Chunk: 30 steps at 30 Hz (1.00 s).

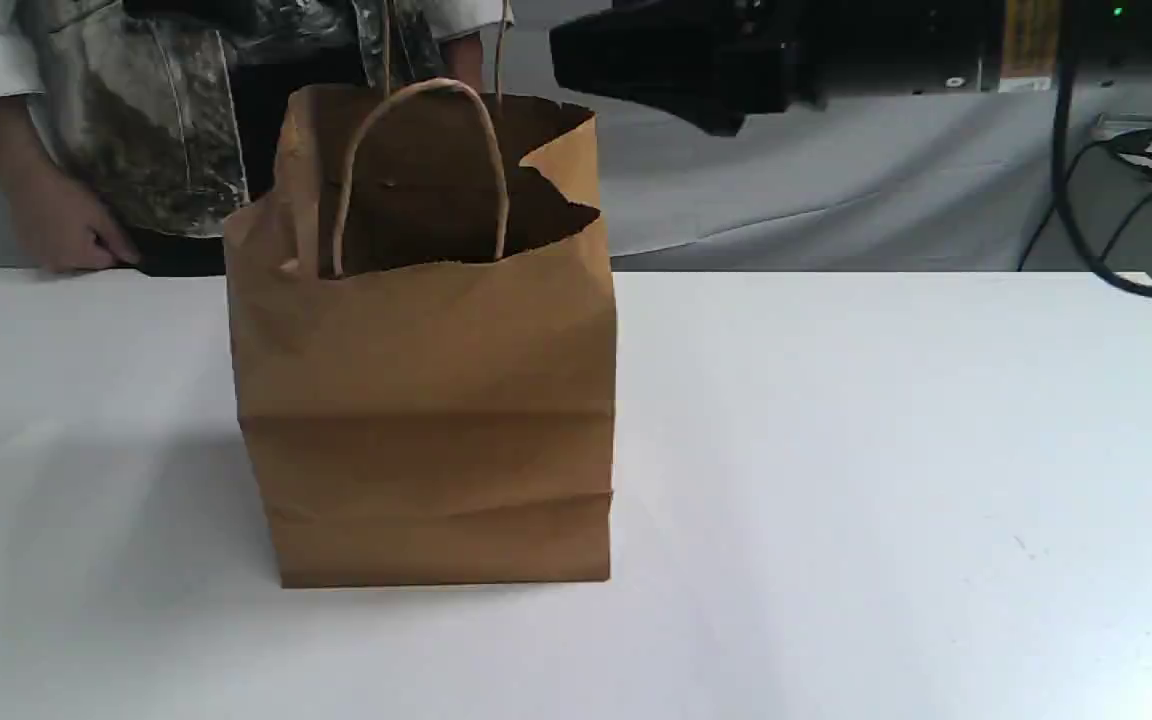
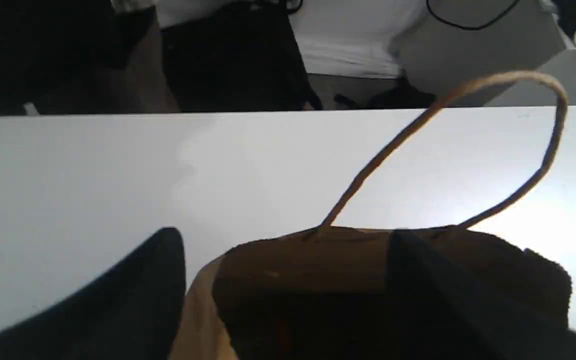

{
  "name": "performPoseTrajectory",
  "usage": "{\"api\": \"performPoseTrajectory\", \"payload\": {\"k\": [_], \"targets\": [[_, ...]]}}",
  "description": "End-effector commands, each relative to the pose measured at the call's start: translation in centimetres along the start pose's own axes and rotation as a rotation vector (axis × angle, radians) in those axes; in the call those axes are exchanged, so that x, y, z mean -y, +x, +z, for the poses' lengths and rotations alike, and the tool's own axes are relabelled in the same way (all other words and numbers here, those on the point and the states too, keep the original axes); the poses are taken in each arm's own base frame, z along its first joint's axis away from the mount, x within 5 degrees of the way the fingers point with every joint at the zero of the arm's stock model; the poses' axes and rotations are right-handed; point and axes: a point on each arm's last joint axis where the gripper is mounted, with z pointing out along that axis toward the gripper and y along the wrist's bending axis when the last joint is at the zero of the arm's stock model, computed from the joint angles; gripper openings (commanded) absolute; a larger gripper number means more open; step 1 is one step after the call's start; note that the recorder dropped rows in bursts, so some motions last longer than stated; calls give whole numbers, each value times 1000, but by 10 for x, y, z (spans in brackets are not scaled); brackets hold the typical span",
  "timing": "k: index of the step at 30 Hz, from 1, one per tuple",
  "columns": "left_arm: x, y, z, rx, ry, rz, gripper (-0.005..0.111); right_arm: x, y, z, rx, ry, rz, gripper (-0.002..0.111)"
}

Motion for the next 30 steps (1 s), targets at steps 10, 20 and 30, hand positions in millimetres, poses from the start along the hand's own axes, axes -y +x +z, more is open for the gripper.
{"api": "performPoseTrajectory", "payload": {"k": [10,20,30], "targets": [[23,-27,-112,381,-97,140,57,-25,-40,-45,62,220,-42,65],[62,-7,-229,577,-23,195,53,-64,-72,-138,256,593,-35,59],[88,34,-301,598,49,286,53,-126,-106,-227,-10,1318,-999,9]]}}
